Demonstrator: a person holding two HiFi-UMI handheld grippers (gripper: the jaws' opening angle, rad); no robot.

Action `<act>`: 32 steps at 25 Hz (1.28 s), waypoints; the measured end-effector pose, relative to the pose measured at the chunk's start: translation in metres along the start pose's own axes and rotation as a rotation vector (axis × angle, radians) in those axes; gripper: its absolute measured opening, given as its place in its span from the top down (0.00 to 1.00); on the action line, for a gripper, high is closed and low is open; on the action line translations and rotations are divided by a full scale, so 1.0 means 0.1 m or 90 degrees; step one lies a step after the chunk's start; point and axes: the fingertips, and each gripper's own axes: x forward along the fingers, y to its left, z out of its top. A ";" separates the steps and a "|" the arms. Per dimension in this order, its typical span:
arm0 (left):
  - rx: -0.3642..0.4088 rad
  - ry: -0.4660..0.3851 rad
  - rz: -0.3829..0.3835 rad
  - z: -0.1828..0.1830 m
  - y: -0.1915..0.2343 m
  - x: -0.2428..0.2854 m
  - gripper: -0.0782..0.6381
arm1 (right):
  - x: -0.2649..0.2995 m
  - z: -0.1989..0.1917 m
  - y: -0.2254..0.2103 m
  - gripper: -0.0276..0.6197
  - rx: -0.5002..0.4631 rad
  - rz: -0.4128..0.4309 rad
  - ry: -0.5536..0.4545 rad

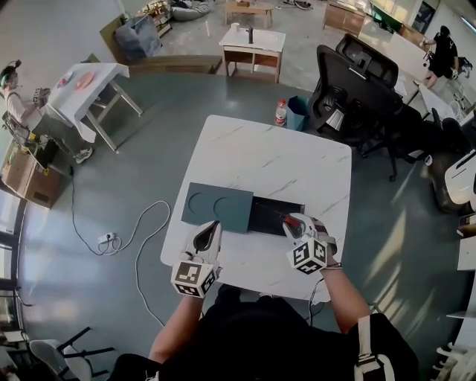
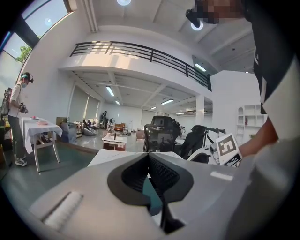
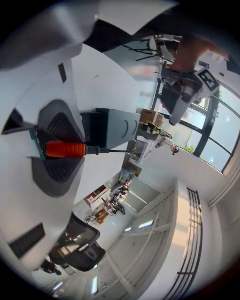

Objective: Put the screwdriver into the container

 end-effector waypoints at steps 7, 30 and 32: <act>-0.007 0.005 -0.001 -0.05 0.10 0.01 0.88 | 0.38 -0.40 0.20 0.81 -0.072 0.078 0.114; 0.002 0.007 0.007 -0.08 0.23 0.01 0.88 | 0.88 -0.77 0.50 0.77 -0.184 0.228 0.257; 0.000 0.007 0.008 -0.08 0.24 0.00 0.88 | 0.87 -0.74 0.49 0.76 -0.183 0.222 0.252</act>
